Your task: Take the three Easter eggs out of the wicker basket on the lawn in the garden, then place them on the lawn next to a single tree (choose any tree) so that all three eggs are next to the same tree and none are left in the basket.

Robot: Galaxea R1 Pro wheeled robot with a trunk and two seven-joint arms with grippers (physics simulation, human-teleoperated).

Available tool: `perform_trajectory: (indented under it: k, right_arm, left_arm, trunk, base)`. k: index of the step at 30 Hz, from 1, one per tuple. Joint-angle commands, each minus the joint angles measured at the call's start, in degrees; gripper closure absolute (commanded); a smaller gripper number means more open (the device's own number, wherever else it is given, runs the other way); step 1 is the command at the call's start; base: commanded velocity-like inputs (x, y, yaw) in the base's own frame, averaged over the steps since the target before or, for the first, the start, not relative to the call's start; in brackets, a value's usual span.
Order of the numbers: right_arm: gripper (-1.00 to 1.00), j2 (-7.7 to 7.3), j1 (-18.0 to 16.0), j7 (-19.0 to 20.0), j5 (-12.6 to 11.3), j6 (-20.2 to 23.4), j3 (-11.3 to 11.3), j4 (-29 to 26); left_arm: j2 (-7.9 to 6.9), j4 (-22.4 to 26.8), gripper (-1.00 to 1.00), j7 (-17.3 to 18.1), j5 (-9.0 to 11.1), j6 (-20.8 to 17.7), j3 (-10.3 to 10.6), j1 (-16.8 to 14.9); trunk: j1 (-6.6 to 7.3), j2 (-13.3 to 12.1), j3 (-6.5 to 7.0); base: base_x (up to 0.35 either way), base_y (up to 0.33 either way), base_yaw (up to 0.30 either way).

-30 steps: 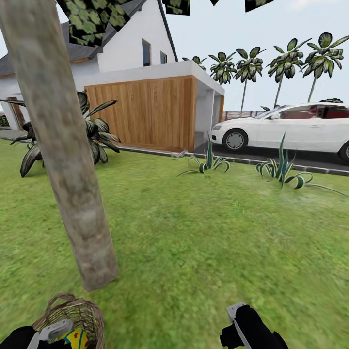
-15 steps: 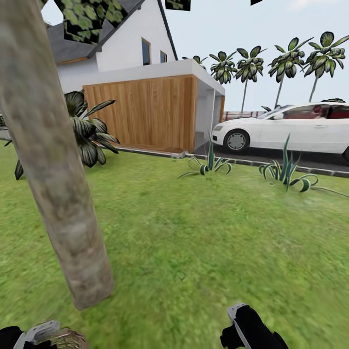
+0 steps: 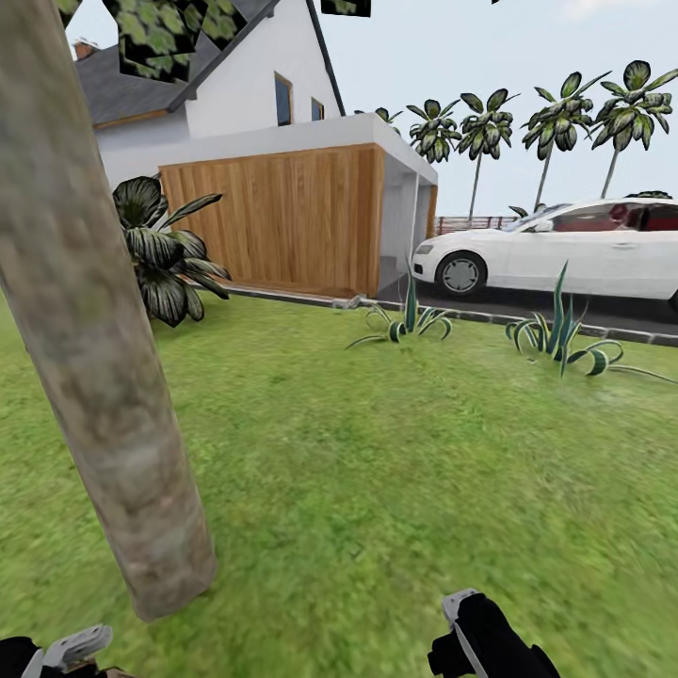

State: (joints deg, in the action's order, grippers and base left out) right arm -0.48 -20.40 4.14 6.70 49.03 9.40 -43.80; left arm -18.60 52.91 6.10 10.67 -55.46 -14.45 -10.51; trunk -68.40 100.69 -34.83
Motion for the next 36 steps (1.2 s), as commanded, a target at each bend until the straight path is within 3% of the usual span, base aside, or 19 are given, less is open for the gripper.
perform_trajectory:
  k: [1,5,21,36]
  right_arm:
    - [-1.00,-0.05,-0.02,0.43,0.60,0.28,0.18,-0.07]
    - [-1.00,-0.05,-0.03,0.43,0.60,0.28,0.18,-0.06]
    - [-1.00,0.04,-0.05,0.39,0.63,0.19,0.18,-0.05]
    - [-1.00,0.13,-0.01,0.36,0.60,0.26,0.16,-0.03]
  left_arm:
    - [0.02,0.05,-1.00,0.23,-0.04,-0.26,-0.12,-0.03]
    - [-0.07,0.44,-1.00,0.30,0.11,-0.26,-0.20,-0.03]
    - [-0.46,0.53,-1.00,0.31,0.02,-0.34,-0.23,-0.02]
    - [-1.83,0.53,-1.00,0.32,0.04,-0.35,-0.23,-0.03]
  trunk:
    - [0.01,0.03,-0.06]
    - [0.01,0.03,-0.06]
    - [-3.51,6.45,-2.93]
    - [-6.80,12.46,-5.63]
  base:
    - [0.002,0.000,0.000]
    - [0.000,0.000,0.000]
    - [0.000,0.000,0.000]
    - [0.000,0.000,0.000]
